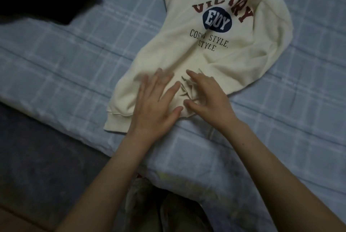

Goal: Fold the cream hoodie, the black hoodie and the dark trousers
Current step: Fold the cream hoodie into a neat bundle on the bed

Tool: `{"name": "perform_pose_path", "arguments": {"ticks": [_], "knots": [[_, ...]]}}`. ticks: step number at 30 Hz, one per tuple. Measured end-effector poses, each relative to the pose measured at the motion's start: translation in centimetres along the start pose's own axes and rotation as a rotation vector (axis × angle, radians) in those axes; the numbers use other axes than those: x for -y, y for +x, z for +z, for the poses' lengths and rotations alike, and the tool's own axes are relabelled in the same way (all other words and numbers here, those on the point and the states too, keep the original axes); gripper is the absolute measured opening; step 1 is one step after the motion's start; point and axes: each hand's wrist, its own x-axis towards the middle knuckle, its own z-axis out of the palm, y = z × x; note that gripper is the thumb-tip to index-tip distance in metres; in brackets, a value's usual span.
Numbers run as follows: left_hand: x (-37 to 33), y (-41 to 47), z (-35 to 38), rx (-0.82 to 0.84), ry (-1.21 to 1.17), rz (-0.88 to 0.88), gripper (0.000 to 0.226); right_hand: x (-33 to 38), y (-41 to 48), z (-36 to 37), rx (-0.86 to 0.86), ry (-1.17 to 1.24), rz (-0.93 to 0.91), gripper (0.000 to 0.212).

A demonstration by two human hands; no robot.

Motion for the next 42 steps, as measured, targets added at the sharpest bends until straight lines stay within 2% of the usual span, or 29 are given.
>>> {"name": "perform_pose_path", "arguments": {"ticks": [2, 4, 6, 9, 14, 20, 24, 27, 28, 29, 30, 32, 33, 34, 36, 38, 40, 42], "knots": [[-0.4, 0.1, 0.7, 0.122, -0.158, -0.107, 0.064, -1.0, -0.1, 0.4, 0.032, -0.026, 0.027, 0.073], [-0.9, -0.4, 1.4, 0.222, -0.302, -0.318, 0.075, -1.5, -0.6, 0.2, -0.068, 0.128, 0.14, 0.057], [-1.0, -0.8, 1.6, 0.197, -0.426, -0.474, 0.073, -1.5, -1.0, -0.4, -0.183, 0.33, 0.26, 0.039], [-1.0, -0.8, 1.1, 0.114, -0.66, -0.611, 0.058, -1.0, -2.0, -2.5, -0.222, 0.43, 0.315, 0.025], [-1.8, -1.4, 0.7, 0.236, -0.887, -0.656, 0.054, -1.7, -6.3, -7.4, -0.144, 0.558, 0.401, 0.023], [-3.1, -1.4, 0.9, 0.366, -0.924, -0.598, 0.051, -3.6, -9.9, -11.1, 0.068, 0.469, 0.413, 0.022], [-3.1, -2.6, 1.5, 0.552, -0.805, -0.506, 0.052, -6.4, -13.2, -13.3, 0.365, 0.224, 0.453, 0.018], [-3.9, -3.4, 1.8, 0.782, -0.508, -0.351, 0.059, -7.0, -14.4, -13.4, 0.564, 0.098, 0.465, 0.023], [-4.4, -3.1, 1.6, 0.813, -0.391, -0.306, 0.058, -6.6, -14.3, -13.3, 0.608, 0.081, 0.469, 0.022], [-5.0, -2.3, 1.3, 0.779, -0.315, -0.279, 0.052, -5.9, -13.8, -13.1, 0.601, 0.108, 0.475, 0.021], [-5.5, -1.4, 1.2, 0.686, -0.266, -0.246, 0.046, -5.5, -13.2, -12.6, 0.496, 0.184, 0.492, 0.021], [-5.9, 1.2, 1.8, 0.39, -0.171, -0.055, 0.045, -4.6, -11.2, -11.1, 0.077, 0.259, 0.485, 0.022], [-6.0, 2.6, 2.7, 0.286, -0.093, 0.066, 0.047, -4.6, -10.1, -10.0, -0.097, 0.177, 0.402, 0.027], [-6.1, 4.0, 3.8, 0.241, -0.014, 0.152, 0.048, -5.0, -8.9, -8.7, -0.164, 0.036, 0.326, 0.037], [-5.6, 5.8, 6.7, 0.299, 0.162, 0.211, 0.053, -7.1, -7.3, -6.1, -0.097, -0.297, 0.289, 0.052], [-4.6, 6.1, 9.4, 0.385, 0.268, 0.195, 0.055, -9.3, -7.0, -3.9, -0.01, -0.492, 0.331, 0.056], [-3.3, 5.6, 11.1, 0.405, 0.286, 0.187, 0.054, -10.6, -7.4, -2.6, -0.005, -0.532, 0.36, 0.055], [-2.6, 5.4, 11.7, 0.399, 0.273, 0.184, 0.053, -10.7, -7.4, -2.6, -0.041, -0.465, 0.351, 0.054]]}}
